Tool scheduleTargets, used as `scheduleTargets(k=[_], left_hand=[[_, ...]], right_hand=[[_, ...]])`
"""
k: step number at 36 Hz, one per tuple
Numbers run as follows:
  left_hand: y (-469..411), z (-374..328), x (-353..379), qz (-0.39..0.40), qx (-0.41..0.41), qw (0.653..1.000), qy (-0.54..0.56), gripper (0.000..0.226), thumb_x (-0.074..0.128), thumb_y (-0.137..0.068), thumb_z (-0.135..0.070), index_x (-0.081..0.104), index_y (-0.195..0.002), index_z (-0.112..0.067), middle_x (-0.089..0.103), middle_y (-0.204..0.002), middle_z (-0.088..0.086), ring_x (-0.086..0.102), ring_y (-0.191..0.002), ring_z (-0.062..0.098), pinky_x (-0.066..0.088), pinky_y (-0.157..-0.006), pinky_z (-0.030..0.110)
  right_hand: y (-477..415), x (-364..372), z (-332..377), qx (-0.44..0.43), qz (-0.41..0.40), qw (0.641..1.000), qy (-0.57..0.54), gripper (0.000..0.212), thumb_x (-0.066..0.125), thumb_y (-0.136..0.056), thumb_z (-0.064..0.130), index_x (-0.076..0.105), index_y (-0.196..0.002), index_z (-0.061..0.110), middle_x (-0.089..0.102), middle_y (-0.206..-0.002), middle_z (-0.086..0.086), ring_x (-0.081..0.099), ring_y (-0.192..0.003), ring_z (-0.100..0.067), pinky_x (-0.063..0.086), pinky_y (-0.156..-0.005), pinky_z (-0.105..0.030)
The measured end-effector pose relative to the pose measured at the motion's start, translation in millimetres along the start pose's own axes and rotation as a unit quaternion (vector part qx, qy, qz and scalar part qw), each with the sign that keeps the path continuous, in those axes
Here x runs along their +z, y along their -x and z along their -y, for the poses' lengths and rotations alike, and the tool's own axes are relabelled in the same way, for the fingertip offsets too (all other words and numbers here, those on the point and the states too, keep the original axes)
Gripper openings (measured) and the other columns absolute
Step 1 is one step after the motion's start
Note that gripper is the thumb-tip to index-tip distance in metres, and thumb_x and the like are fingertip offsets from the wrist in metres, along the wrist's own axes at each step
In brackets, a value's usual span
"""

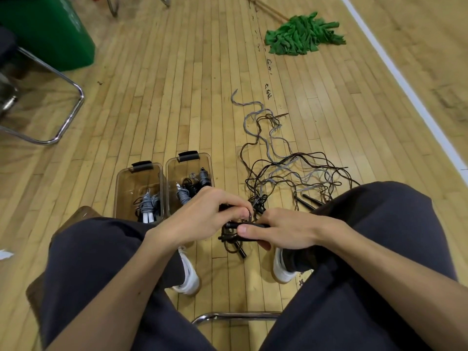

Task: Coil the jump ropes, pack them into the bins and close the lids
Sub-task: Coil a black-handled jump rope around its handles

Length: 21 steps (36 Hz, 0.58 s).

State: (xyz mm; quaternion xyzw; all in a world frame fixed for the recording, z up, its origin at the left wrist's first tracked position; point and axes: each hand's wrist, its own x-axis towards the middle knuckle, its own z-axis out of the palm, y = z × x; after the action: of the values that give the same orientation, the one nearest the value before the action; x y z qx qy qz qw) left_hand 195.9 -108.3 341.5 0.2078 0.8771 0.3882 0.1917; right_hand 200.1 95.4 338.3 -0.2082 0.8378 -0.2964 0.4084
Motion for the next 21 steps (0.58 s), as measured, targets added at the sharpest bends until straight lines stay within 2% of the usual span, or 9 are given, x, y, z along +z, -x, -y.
scheduleTargets(k=[3,7,10,12,13,14,16,18,21], left_hand=[[-2,-1,-7,-0.004,-0.011,0.997,0.070,0.013,0.067,-0.094,-0.023,0.078,-0.100,-0.024,0.075,-0.090,-0.020,0.068,-0.090,-0.001,0.050,-0.082,0.015],[-5,-6,-13,-0.044,-0.031,0.981,0.185,0.016,0.063,-0.091,-0.027,0.075,-0.091,-0.019,0.072,-0.074,-0.013,0.065,-0.071,0.002,0.048,-0.068,0.016],[-7,-3,-12,-0.053,-0.074,0.955,0.282,0.031,0.059,-0.096,-0.039,0.076,-0.088,-0.014,0.069,-0.078,0.005,0.062,-0.073,0.023,0.048,-0.067,0.033],[-8,-1,-8,-0.044,-0.092,0.942,0.320,0.047,0.054,-0.096,-0.054,0.077,-0.087,-0.015,0.062,-0.083,0.019,0.053,-0.080,0.034,0.040,-0.069,0.047],[-8,0,-7,-0.042,-0.101,0.937,0.331,0.049,0.049,-0.098,-0.053,0.077,-0.083,-0.015,0.060,-0.077,0.018,0.050,-0.077,0.035,0.039,-0.065,0.050],[-8,-1,-5,-0.044,-0.111,0.933,0.341,0.050,0.045,-0.102,-0.047,0.075,-0.080,-0.015,0.058,-0.068,0.013,0.046,-0.070,0.034,0.035,-0.060,0.045],[-8,-4,-2,-0.044,-0.122,0.920,0.369,0.047,0.036,-0.108,-0.031,0.070,-0.089,-0.004,0.050,-0.057,0.004,0.045,-0.062,0.025,0.044,-0.060,0.025],[-8,-3,3,-0.039,-0.124,0.906,0.403,0.046,0.030,-0.111,-0.028,0.066,-0.098,-0.003,0.044,-0.056,0.002,0.043,-0.057,0.018,0.052,-0.072,0.026],[-8,-4,8,-0.028,-0.137,0.889,0.437,0.050,0.029,-0.109,-0.039,0.064,-0.091,-0.008,0.040,-0.057,0.002,0.039,-0.055,0.017,0.048,-0.065,0.029]], right_hand=[[2,-5,3,-0.018,-0.002,0.999,-0.039,0.070,0.037,-0.083,0.081,0.058,-0.070,0.015,0.046,-0.059,0.003,0.042,-0.049,-0.007,0.038,-0.059,-0.023],[5,-10,10,-0.058,0.002,0.988,-0.145,0.064,0.043,-0.087,0.075,0.055,-0.069,0.015,0.041,-0.052,0.003,0.034,-0.046,-0.014,0.032,-0.049,-0.021],[6,-14,12,-0.070,-0.011,0.977,-0.200,0.062,0.044,-0.089,0.068,0.054,-0.072,0.009,0.037,-0.046,0.006,0.029,-0.040,-0.009,0.026,-0.042,-0.015],[6,-15,10,-0.089,-0.021,0.967,-0.238,0.068,0.049,-0.090,0.073,0.055,-0.074,0.007,0.034,-0.053,-0.007,0.026,-0.042,-0.011,0.024,-0.040,-0.016],[6,-16,9,-0.095,-0.031,0.962,-0.252,0.068,0.052,-0.085,0.075,0.056,-0.075,0.008,0.033,-0.059,-0.011,0.025,-0.044,-0.012,0.024,-0.040,-0.017],[5,-17,7,-0.097,-0.043,0.959,-0.263,0.068,0.051,-0.080,0.076,0.057,-0.077,0.008,0.033,-0.063,-0.012,0.024,-0.045,-0.013,0.023,-0.040,-0.017],[5,-20,6,-0.094,-0.065,0.953,-0.282,0.069,0.050,-0.077,0.078,0.058,-0.077,0.008,0.032,-0.066,-0.012,0.023,-0.047,-0.014,0.021,-0.040,-0.018],[4,-23,5,-0.096,-0.082,0.947,-0.297,0.077,0.050,-0.084,0.078,0.057,-0.080,0.002,0.032,-0.064,-0.011,0.022,-0.046,-0.012,0.020,-0.040,-0.019],[3,-26,3,-0.090,-0.110,0.942,-0.303,0.064,0.046,-0.085,0.067,0.056,-0.078,0.004,0.034,-0.055,0.004,0.023,-0.044,-0.010,0.017,-0.042,-0.021]])
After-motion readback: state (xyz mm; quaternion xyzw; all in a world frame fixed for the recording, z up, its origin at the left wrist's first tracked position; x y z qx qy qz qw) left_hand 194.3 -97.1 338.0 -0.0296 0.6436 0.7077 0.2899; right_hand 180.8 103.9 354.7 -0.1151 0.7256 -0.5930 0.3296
